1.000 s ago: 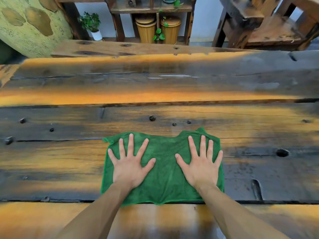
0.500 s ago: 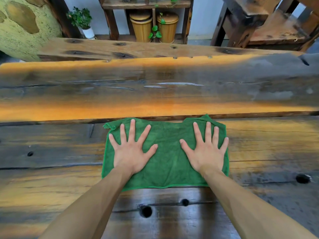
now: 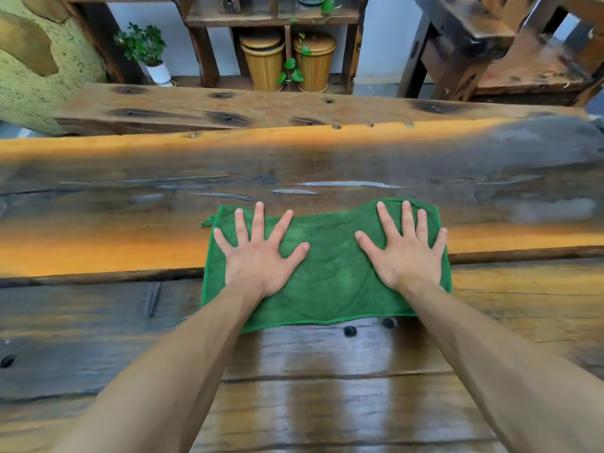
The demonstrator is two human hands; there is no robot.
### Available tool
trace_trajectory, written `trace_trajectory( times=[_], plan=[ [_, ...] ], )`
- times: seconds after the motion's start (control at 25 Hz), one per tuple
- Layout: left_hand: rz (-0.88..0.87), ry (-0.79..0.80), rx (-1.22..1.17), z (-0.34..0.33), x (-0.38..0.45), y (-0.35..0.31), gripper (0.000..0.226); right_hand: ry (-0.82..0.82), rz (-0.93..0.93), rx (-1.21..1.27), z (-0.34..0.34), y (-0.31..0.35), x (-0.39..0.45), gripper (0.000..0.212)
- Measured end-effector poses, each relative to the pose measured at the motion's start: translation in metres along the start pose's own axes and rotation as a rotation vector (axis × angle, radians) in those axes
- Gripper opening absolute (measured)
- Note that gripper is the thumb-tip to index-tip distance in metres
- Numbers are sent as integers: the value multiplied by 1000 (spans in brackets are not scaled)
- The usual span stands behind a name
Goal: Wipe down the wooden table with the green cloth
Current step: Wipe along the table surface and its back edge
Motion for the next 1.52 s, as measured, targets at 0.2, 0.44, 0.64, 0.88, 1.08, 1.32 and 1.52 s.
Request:
trace_trajectory(
  times=[0.2, 0.44, 0.64, 0.88, 1.08, 1.32, 1.52],
  plan=[
    [11, -14, -12, 15, 75, -7, 77, -7, 6, -8, 10, 10, 75, 81],
    [-4, -50, -26, 38, 150, -15, 78, -44, 16, -23, 25, 21, 152, 83],
    [3, -15, -33, 50, 208, -22, 80, -14, 26, -11, 33, 26, 206, 83],
    [8, -40, -52, 59, 246, -26, 79, -8, 32, 0, 39, 31, 247, 82],
    [49, -231, -143, 68, 244, -19, 90, -29, 32, -1, 40, 33, 252, 81],
    [50, -402, -140, 72, 225, -19, 77, -30, 36, -11, 39, 29, 239, 80],
    [49, -148, -76, 49, 197, -19, 84, -48, 33, -28, 34, 19, 203, 79]
  ],
)
Point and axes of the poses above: each hand's wrist, its own x-axis towards the middle knuckle, its own z-axis out of the back of the hand, y = z × x, the point moved 8 cm from there along x, towards the middle knuckle, and after that the axes turned 5 degrees about x, right-handed, at the moved point
